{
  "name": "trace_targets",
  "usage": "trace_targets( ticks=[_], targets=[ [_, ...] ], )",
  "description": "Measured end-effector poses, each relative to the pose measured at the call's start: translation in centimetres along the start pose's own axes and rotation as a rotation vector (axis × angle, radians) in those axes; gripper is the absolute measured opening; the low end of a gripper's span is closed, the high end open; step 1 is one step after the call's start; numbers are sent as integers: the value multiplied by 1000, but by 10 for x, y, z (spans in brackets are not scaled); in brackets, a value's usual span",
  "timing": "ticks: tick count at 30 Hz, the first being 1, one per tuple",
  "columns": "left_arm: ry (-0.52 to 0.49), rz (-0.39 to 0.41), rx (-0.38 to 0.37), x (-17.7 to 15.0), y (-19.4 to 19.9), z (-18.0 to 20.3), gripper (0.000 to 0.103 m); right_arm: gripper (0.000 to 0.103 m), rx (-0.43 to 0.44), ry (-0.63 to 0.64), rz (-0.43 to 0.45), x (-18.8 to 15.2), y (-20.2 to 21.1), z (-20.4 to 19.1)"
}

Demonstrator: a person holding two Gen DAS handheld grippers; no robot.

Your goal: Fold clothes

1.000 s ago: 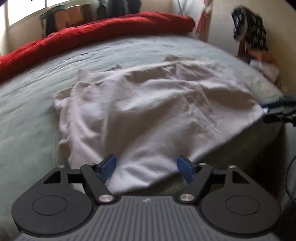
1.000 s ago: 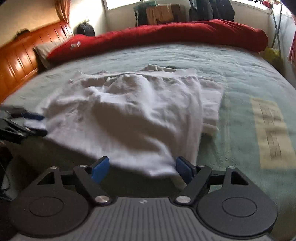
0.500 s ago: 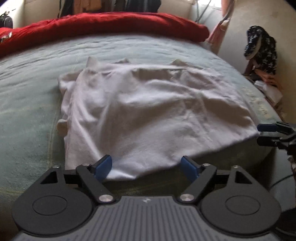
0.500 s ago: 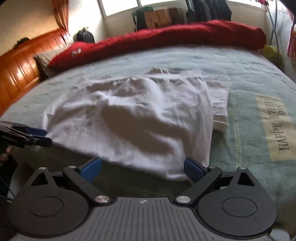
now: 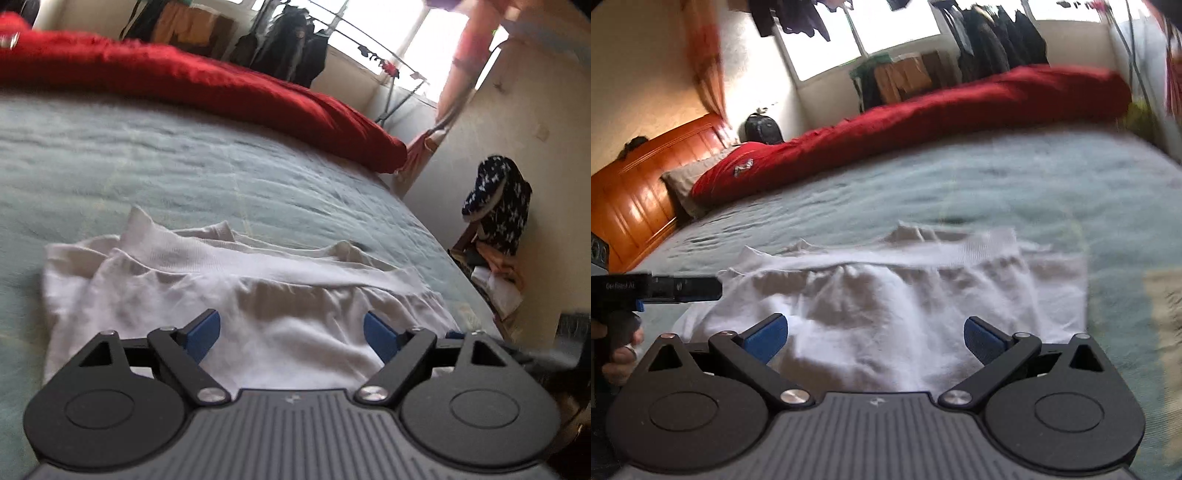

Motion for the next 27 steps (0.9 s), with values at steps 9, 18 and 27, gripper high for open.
trace_targets(
  ticks=[9, 18, 27],
  targets=[
    [69, 6, 177, 27, -20, -40, 84, 103, -46, -34, 30, -6, 7, 26],
    [27, -42, 203, -6, 0, -20, 87, 103, -51, 36, -2, -11, 8, 4],
    [-1, -25, 133, -24, 36, 13, 90, 103, -12, 37, 21, -14, 26, -17]
  ],
)
Point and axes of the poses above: each gripper's, at about its wrist camera, not at the fingertips, and y roughly against the way its jaws point, z to its right, x to its top, the point moved 7 cm from there along -y, roughly the way its jaws point, and after that the axes turned 3 degrees about z, right-handed, at the moved point
